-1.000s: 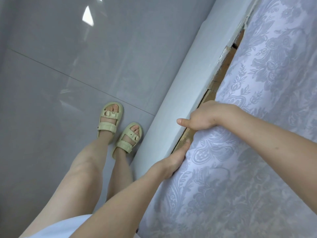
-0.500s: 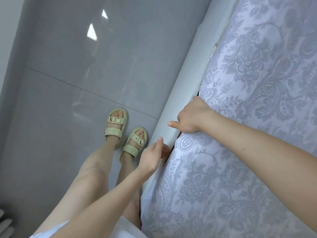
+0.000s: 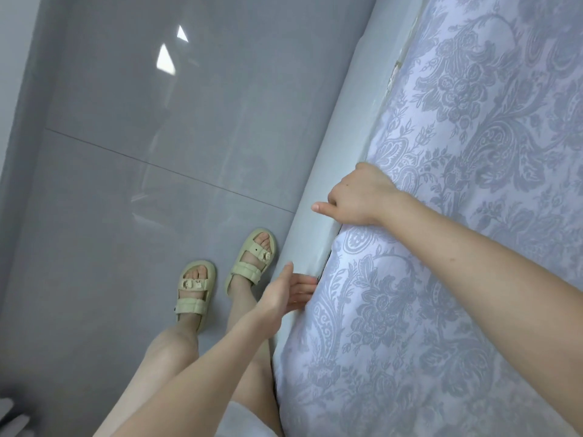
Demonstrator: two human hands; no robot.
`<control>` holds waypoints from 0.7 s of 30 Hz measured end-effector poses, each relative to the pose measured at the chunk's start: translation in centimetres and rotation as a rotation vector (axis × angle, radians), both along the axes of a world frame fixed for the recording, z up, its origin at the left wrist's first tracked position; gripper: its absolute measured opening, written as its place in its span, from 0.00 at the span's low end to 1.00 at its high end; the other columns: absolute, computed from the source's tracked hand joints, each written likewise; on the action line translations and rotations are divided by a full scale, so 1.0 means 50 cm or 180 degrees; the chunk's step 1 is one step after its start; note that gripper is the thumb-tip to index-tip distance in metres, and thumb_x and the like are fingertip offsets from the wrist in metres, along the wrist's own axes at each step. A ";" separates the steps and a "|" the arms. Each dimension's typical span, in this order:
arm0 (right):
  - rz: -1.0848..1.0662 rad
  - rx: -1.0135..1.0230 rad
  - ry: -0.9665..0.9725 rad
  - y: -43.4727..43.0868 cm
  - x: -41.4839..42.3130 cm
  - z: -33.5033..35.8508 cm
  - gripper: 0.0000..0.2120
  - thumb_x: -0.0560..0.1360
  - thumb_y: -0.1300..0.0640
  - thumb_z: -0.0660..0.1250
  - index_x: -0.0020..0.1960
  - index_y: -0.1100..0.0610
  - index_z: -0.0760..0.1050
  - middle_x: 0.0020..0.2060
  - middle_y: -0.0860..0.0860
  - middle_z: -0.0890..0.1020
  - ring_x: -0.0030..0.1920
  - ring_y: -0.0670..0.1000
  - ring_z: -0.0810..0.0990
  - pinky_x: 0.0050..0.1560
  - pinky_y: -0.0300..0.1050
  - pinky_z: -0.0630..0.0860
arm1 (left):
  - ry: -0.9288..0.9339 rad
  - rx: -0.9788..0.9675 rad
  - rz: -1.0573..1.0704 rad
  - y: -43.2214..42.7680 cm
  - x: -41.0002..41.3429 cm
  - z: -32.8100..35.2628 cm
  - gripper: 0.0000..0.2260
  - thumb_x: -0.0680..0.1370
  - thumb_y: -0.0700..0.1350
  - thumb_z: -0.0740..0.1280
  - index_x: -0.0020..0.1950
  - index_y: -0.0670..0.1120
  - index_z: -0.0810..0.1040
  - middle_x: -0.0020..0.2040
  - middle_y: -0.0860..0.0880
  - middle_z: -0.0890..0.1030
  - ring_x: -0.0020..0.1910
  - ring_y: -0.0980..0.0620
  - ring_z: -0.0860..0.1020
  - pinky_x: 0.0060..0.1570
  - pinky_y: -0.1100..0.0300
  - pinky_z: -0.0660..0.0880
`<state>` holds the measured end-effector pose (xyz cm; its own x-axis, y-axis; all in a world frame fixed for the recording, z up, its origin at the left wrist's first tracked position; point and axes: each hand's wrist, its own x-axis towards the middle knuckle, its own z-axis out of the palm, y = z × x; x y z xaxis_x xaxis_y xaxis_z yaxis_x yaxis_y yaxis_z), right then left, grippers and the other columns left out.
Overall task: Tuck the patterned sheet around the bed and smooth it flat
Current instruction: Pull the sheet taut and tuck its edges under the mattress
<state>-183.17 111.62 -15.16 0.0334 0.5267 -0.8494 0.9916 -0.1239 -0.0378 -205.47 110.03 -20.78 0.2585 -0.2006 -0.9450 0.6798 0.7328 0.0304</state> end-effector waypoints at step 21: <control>-0.0068 -0.1323 0.0211 -0.101 -0.380 0.001 0.28 0.82 0.42 0.41 0.65 0.56 0.72 0.66 0.55 0.74 0.66 0.56 0.70 0.66 0.49 0.63 | 0.0025 0.0544 -0.0132 -0.099 -0.380 0.072 0.18 0.83 0.48 0.53 0.45 0.44 0.80 0.47 0.50 0.81 0.50 0.51 0.76 0.57 0.56 0.71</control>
<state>-202.19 106.60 -15.12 -0.0213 0.1385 -0.9901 0.9857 -0.1625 -0.0439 -224.45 105.09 -17.20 0.2458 -0.0471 -0.9682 0.7101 0.6886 0.1468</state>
